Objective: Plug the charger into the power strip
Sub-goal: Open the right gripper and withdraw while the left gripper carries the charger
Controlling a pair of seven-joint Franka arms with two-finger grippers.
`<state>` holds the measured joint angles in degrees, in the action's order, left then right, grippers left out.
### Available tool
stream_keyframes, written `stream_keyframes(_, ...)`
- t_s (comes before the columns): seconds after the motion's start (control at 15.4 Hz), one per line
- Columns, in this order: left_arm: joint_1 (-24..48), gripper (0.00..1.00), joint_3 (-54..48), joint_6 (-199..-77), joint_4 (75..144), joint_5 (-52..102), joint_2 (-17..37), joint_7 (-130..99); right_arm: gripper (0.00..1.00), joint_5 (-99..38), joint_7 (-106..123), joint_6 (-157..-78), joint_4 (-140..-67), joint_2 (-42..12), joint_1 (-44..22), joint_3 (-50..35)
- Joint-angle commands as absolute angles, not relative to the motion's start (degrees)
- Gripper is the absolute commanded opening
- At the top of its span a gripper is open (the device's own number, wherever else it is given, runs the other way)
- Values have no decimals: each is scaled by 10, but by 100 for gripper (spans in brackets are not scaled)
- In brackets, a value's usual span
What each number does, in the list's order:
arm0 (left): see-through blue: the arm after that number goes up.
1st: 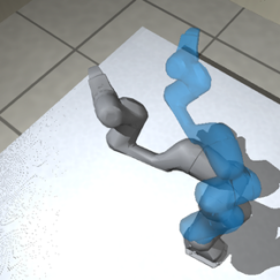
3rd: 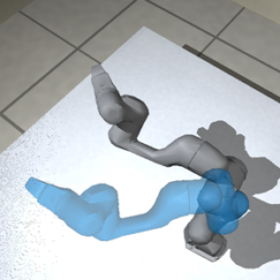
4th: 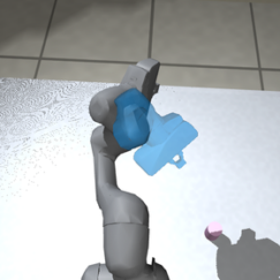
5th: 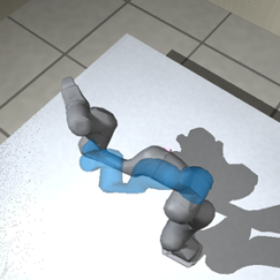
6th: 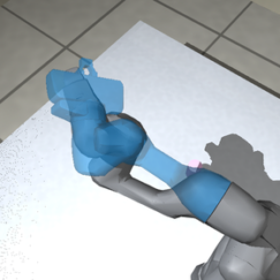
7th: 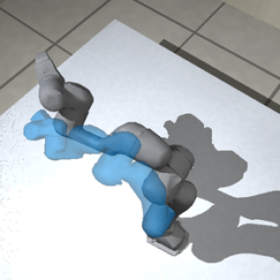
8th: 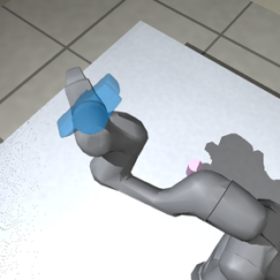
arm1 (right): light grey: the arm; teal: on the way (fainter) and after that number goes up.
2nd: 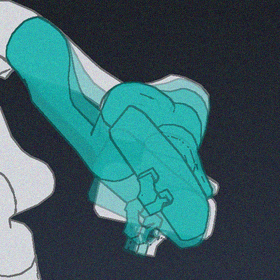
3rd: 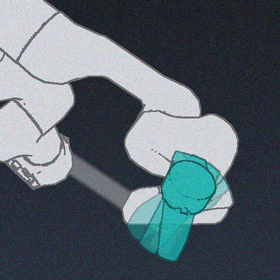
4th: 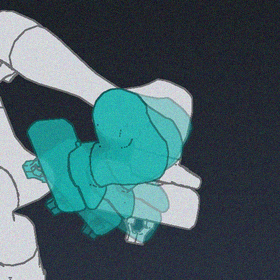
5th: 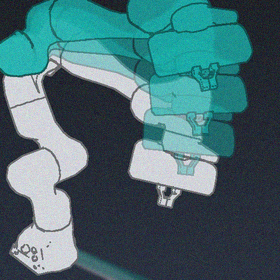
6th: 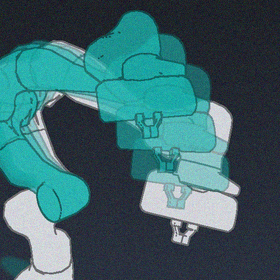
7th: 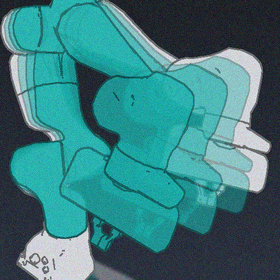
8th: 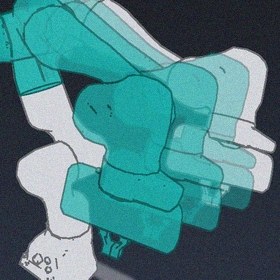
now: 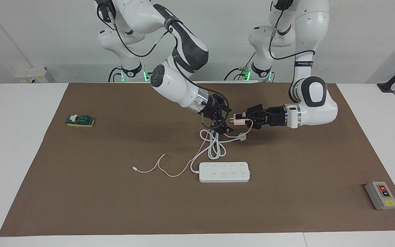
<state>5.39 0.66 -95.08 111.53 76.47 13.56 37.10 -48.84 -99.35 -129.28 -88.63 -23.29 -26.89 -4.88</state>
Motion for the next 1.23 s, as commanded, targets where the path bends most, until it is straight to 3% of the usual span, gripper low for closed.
stream_keyframes(0.0,43,15,10,-980,1073,669,116,358,100,-492,-1003,-1277,-882,-222,-236,-46)
stream_keyframes(0.52,59,12,4,-1041,973,376,122,369,100,-396,-906,-1132,-861,-170,-106,-41)
stream_keyframes(1.17,181,12,4,-1191,976,71,134,518,100,-220,-520,-975,-861,-104,-4,-41)
